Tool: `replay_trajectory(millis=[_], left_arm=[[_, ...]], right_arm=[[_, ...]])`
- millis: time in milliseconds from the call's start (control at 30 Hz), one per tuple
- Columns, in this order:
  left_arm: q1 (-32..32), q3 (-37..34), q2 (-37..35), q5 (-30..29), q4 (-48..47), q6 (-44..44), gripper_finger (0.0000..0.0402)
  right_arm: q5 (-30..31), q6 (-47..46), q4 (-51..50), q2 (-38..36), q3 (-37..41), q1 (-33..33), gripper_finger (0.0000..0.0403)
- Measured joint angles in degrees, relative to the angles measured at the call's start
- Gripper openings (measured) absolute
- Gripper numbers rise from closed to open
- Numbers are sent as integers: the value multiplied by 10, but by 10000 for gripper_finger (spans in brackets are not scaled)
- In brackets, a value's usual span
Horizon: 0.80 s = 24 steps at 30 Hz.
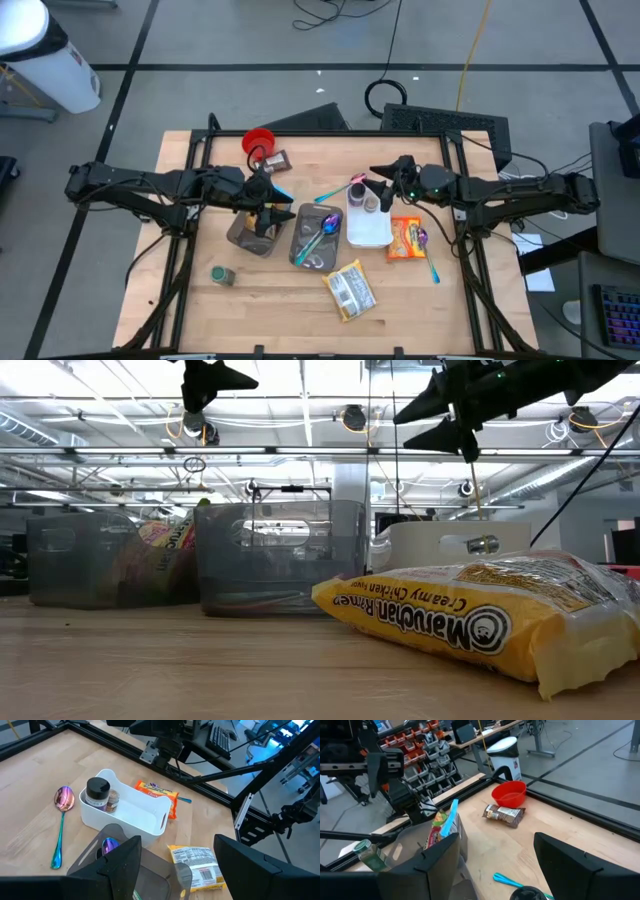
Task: Pick & Place Food Item
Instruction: Put the orange pack into the left gray bin
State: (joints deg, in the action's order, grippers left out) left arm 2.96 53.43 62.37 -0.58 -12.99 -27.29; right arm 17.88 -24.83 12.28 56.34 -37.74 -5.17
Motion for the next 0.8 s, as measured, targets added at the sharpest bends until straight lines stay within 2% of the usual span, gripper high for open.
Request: replay_trajectory(millis=[133, 300, 800], left_arm=[[0, 0, 0, 0, 0, 2, 257], [0, 0, 0, 0, 0, 53, 257], [0, 0, 0, 5, 0, 45, 257]], right_arm=[[0, 0, 0, 0, 0, 0, 249], [0, 0, 14, 0, 0, 0, 249], [-1, -15, 12, 0, 0, 0, 249]])
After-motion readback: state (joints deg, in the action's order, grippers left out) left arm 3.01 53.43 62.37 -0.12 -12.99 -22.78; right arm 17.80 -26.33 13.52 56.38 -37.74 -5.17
